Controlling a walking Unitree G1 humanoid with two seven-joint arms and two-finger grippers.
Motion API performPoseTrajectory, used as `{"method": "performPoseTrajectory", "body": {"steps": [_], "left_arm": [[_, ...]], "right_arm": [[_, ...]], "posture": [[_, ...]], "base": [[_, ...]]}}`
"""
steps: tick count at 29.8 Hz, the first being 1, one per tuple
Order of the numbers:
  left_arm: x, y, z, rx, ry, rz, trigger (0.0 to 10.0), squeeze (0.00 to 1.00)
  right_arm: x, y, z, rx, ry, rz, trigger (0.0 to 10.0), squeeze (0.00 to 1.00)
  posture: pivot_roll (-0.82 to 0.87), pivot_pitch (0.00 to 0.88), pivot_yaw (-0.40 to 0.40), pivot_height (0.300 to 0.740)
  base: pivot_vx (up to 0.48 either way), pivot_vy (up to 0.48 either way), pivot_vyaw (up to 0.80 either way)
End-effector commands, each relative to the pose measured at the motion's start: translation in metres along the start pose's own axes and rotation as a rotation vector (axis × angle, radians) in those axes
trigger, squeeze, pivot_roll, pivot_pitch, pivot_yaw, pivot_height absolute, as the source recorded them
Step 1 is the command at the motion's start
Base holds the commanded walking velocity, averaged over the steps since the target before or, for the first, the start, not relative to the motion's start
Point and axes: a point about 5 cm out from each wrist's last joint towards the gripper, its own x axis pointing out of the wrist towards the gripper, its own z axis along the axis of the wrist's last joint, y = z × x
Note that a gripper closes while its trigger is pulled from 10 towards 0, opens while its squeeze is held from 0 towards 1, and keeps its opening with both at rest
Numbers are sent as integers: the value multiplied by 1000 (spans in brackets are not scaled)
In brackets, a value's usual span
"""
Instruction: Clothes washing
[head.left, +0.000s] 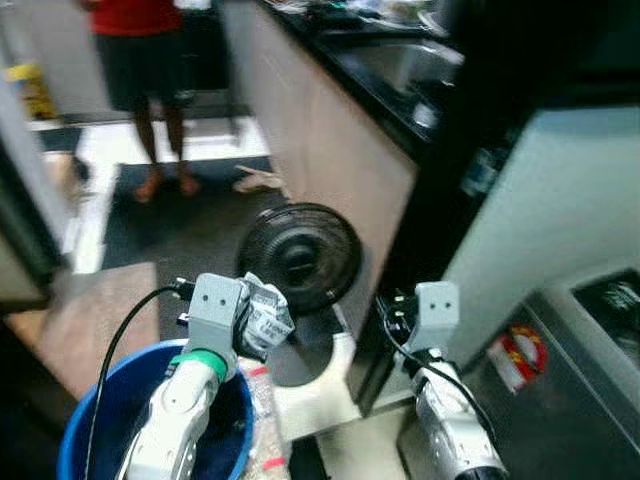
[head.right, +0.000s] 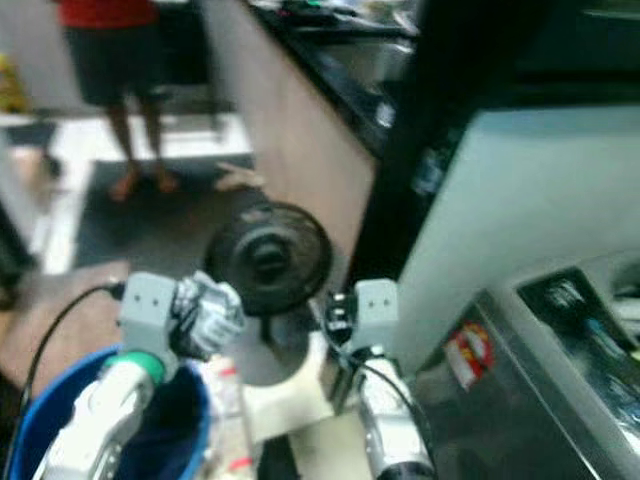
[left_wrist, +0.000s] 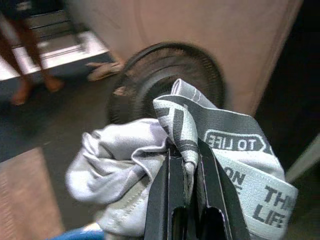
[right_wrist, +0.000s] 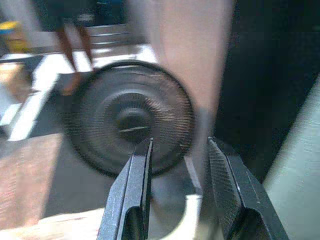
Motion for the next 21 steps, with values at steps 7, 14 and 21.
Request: {"method": "performPoseTrajectory", "body": {"steps": [7,14,21], "left_arm": [[-1,3,-1,24,4,-4,10000,0],[3,5,28,36,-113,-3,10000,0],[6,13,66,33,-239,12,10000,0]], "right_arm": [[0,0,-1,22,-6,-12,10000,0],[6,3,18,38,-87,-11,10000,0],[16,11,57,66,-232,12,10000,0]], "posture": [[-1,7,7,740],[-2,13,16,740],[3,15,20,740]], "base": [[0,0,-800],[0,0,-800],[0,0,-800]]}}
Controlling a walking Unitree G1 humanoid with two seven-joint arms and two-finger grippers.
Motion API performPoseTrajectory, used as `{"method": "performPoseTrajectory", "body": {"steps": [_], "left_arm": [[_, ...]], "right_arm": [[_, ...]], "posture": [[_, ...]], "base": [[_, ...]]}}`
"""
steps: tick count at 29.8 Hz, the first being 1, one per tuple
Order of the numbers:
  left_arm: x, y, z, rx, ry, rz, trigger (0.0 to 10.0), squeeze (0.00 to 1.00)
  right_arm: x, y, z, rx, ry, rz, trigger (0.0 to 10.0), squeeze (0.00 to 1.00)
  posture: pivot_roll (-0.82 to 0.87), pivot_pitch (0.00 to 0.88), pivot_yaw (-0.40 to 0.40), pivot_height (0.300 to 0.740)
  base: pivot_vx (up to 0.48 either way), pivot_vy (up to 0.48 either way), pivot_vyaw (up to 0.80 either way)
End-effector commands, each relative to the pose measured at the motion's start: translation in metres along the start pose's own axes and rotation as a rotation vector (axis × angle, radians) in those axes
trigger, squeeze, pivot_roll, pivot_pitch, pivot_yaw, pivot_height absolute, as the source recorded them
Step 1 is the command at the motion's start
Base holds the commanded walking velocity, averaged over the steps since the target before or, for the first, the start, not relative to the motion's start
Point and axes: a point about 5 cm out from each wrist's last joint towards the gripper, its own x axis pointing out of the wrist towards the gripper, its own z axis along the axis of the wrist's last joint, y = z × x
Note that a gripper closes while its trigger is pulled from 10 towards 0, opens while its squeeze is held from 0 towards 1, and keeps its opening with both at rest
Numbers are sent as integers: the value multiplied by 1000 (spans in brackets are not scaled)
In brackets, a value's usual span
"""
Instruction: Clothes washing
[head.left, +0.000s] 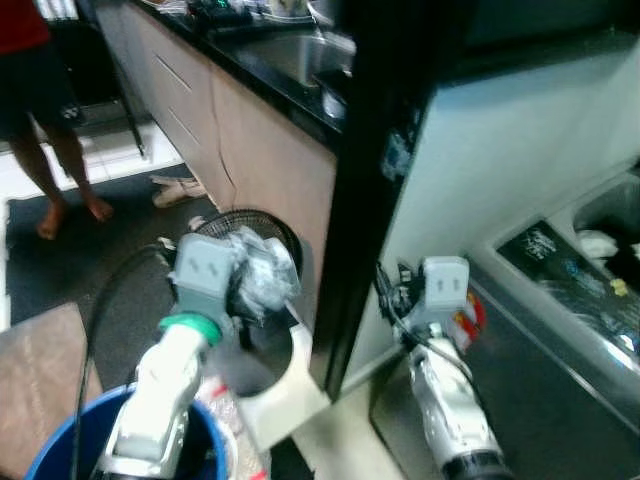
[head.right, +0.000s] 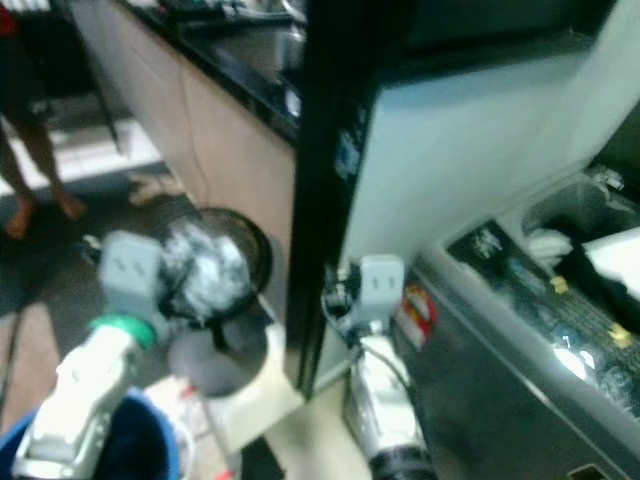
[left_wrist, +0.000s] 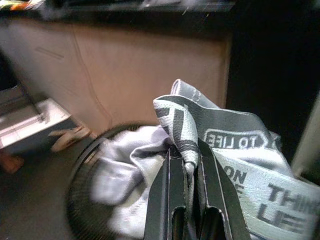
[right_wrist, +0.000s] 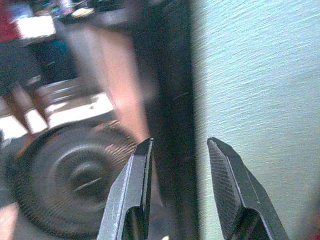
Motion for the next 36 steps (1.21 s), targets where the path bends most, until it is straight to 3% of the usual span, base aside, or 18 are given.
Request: {"method": "performPoseTrajectory", "body": {"steps": [1,2,4,5,9,36], "left_arm": [[0,-1,6,-7,-23,-12,10000,0],[3,2,17,-13,-53,-4,10000,0],[3,2,17,-13,-53,-4,10000,0],[6,5,29,-20,-85,2,10000,0],[9,4,46,-33,-137,0,10000,0],[9,3,51,-35,-125,-3,10000,0]], "right_arm": [[4,3,10,16,-42,2,10000,0],[11,7,26,31,-100,12,10000,0],[11,7,26,31,-100,12,10000,0],[16,11,41,46,-155,21,10000,0],[21,15,59,68,-216,29,10000,0],[18,14,59,95,-182,19,10000,0]], "posture": [[3,15,20,740],[3,15,20,740],[3,15,20,740],[7,17,22,740],[10,18,20,740],[7,23,22,740]], "base": [[0,0,-800],[0,0,-800],[0,0,-800],[0,0,-800],[0,0,-800],[0,0,-800]]}}
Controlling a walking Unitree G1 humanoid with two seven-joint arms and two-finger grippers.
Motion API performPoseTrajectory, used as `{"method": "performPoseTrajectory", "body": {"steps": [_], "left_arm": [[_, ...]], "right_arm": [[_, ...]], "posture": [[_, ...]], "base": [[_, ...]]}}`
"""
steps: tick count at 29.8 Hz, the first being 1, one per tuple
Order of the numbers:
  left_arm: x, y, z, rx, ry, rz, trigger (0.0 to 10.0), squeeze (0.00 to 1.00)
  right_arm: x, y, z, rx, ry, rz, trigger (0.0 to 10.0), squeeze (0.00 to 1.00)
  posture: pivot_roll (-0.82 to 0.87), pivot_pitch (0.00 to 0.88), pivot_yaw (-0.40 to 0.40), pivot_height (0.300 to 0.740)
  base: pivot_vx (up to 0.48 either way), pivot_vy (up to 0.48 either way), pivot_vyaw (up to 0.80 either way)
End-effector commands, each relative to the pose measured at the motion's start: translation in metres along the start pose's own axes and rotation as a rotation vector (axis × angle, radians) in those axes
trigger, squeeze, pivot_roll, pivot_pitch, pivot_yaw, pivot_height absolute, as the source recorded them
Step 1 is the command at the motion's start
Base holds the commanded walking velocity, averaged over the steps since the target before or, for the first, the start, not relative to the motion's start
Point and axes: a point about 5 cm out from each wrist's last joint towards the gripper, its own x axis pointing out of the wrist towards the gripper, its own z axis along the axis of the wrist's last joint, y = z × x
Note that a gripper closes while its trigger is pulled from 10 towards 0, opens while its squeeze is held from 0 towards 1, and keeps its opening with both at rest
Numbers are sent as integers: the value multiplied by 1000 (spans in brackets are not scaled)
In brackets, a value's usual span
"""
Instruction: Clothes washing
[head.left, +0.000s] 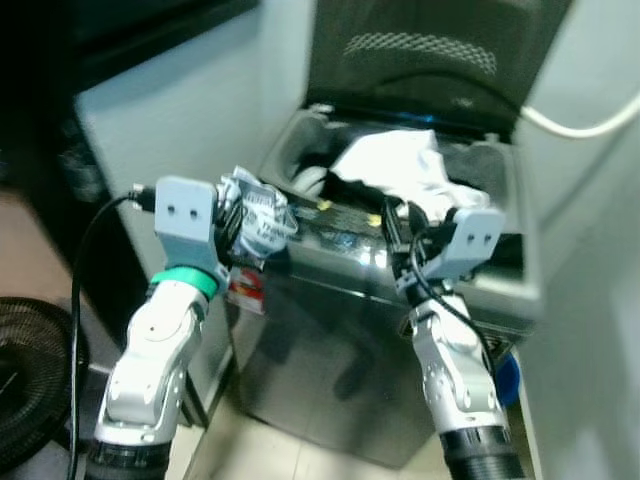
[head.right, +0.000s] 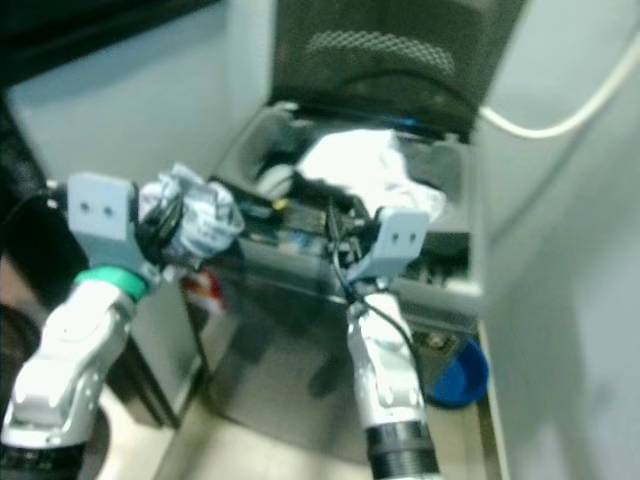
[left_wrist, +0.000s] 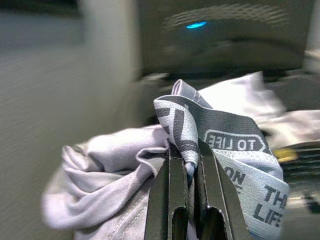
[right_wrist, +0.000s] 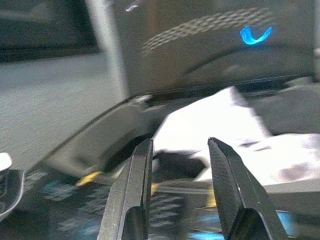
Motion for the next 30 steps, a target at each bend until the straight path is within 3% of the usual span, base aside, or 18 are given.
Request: {"method": "performPoseTrajectory", "body": {"steps": [1,16,22,30], "left_arm": [[-1,0,1,4,5,0,10000,0],[-1,1,1,25,14,8,10000,0],[0,1,4,35,-8,13,10000,0],[2,1,4,44,-12,15,10000,0]], "right_arm": [[-1,0,0,11,1,-9,10000,0],[7,-4,20,115,-54,-61,10000,0],[6,-3,20,84,-54,-51,10000,0],[4,3,16,59,-29,-9,10000,0]], "posture": [[7,23,22,740],[12,23,23,740],[11,24,22,740],[9,19,24,740]], "base": [[0,0,-800],[0,0,-800],[0,0,-753],[472,0,0]]}}
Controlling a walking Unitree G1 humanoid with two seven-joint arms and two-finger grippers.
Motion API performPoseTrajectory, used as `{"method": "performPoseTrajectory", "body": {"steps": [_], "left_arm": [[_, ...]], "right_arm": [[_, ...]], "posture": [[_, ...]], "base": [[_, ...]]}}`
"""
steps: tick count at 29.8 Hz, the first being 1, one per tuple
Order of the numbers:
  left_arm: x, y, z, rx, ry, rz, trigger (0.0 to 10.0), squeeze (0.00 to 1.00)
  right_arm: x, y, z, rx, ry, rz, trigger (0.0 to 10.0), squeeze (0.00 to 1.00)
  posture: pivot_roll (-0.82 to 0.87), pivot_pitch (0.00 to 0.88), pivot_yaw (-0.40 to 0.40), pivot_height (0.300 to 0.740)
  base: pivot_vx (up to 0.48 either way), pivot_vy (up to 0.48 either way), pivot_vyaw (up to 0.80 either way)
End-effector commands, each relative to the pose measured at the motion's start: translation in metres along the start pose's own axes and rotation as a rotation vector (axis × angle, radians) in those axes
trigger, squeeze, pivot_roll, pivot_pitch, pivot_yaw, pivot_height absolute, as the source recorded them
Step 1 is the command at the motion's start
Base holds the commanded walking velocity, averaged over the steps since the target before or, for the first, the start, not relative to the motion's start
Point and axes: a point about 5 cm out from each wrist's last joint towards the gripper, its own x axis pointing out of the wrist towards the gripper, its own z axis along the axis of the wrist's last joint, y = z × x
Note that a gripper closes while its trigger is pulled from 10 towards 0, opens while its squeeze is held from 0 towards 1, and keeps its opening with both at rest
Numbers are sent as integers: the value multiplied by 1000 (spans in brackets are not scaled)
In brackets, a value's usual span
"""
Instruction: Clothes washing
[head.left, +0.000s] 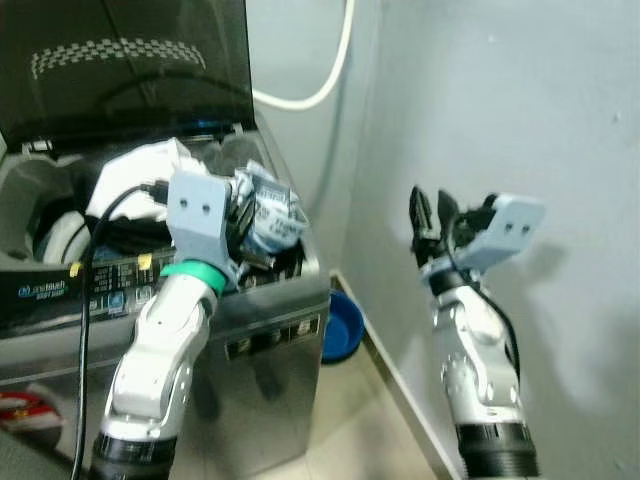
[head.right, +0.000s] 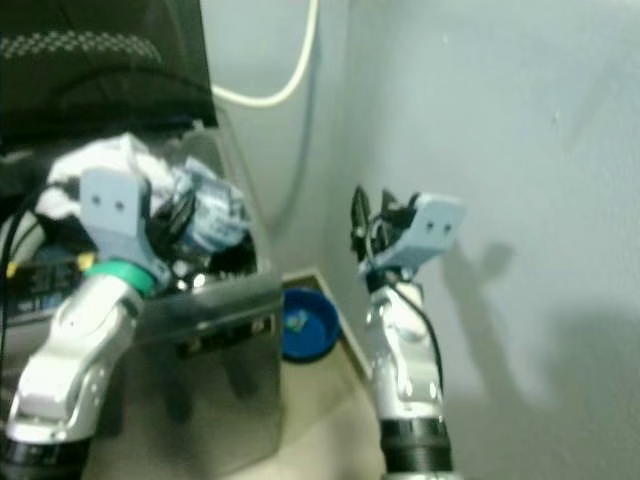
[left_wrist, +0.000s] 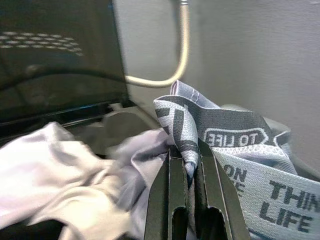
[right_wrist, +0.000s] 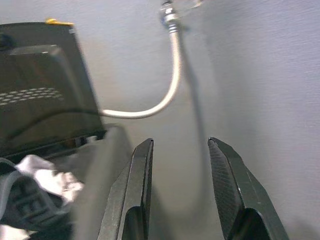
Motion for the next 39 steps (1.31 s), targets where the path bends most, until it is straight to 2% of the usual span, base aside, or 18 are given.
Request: {"method": "performPoseTrajectory", "body": {"steps": [1,11,23,39], "left_arm": [[-2,4,-2,10,8,17,10000,0],[-2,3,-3,16,14,22,10000,0],[-2,-1,-3,-7,11,3,10000,0],[-1,1,-2,-10,11,23,10000,0]], "right_arm": [[-1,4,-2,2,17,21,10000,0],[-1,6,-3,-1,25,37,10000,0],[-3,5,-4,-5,27,39,10000,0],[-4,5,-5,2,30,37,10000,0]], "posture": [[9,19,24,740],[9,19,24,740],[4,18,23,740],[6,22,25,740]], "base": [[480,0,0],[411,0,0],[0,0,0],[0,0,0]]}}
